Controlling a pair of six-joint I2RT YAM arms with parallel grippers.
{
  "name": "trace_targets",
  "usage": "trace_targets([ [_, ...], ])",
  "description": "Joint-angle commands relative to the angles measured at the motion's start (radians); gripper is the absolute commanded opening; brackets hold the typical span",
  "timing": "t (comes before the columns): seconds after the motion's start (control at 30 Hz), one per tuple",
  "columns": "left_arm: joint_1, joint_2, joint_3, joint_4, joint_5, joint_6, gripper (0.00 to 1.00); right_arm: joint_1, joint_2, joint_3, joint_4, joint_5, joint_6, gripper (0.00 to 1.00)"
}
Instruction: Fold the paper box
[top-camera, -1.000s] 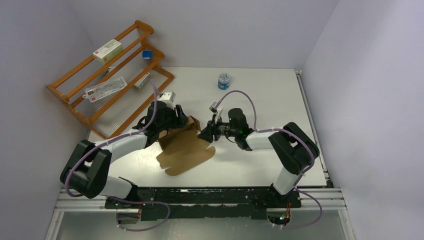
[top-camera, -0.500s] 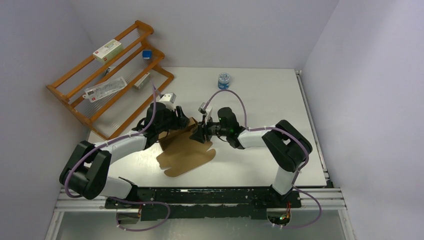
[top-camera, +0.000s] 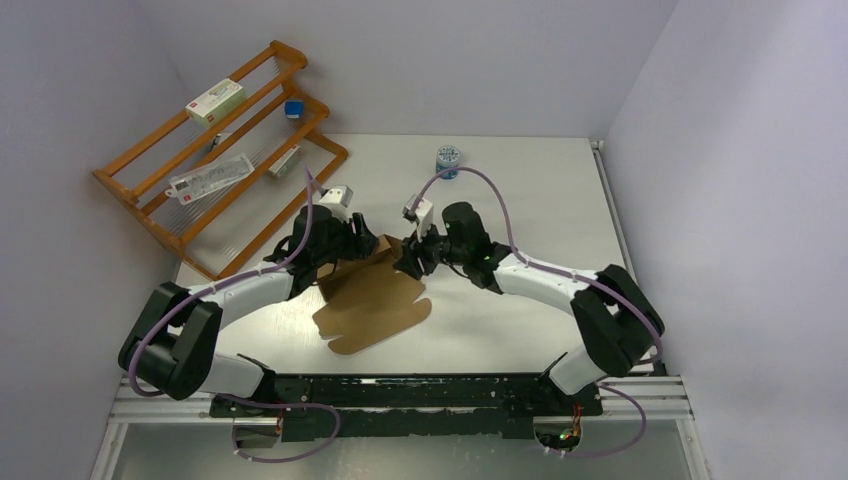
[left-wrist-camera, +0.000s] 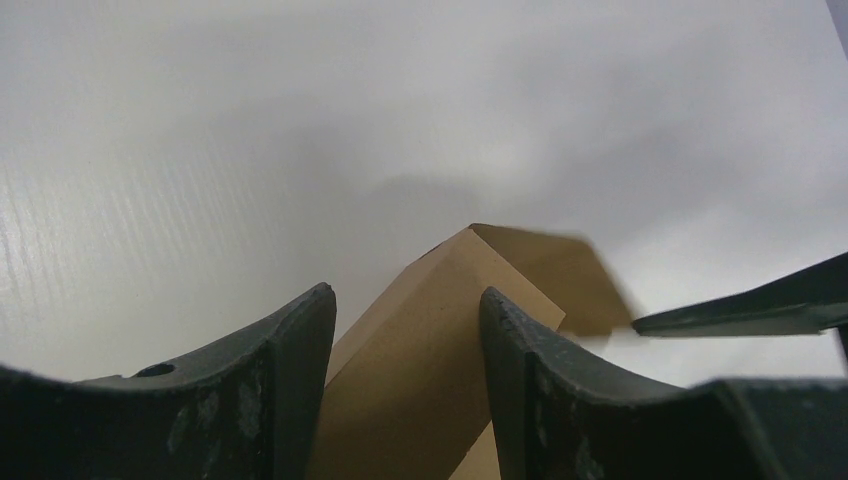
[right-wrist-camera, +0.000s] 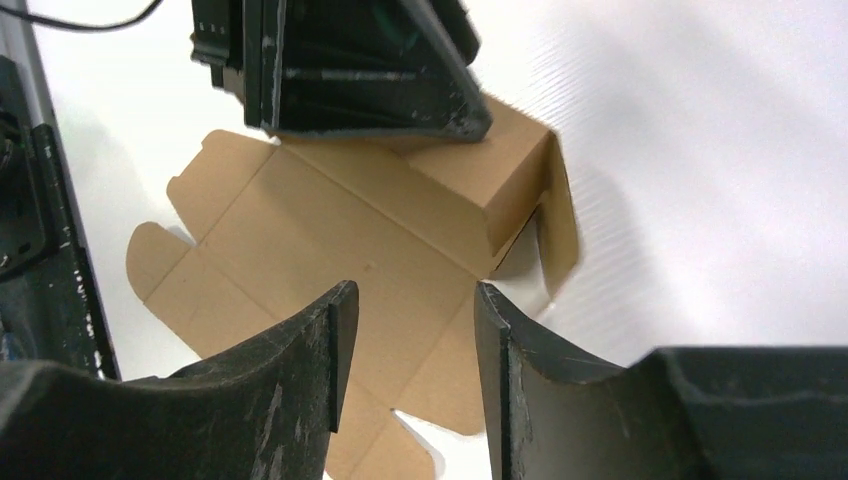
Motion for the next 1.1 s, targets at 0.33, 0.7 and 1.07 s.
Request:
trace_targets([
  [0.33, 0.003, -0.024, -0.012, -0.025, 0.003, 0.023, 0.60, -0.234, -0.030, 0.084, -0.109, 0.026, -0.123, 0.50],
  [0.7, 0.003, -0.015, -0.006, -0.023, 0.021, 0.021, 0.60, -0.287, 0.281, 0.246, -0.038, -0.113, -0.237, 0.49],
  [1.07, 0.003, -0.013, -0.015, -0.012, 0.022, 0.011, 0.60, -0.257, 0.301, 0.192, -0.044, -0.377, -0.335, 0.52],
])
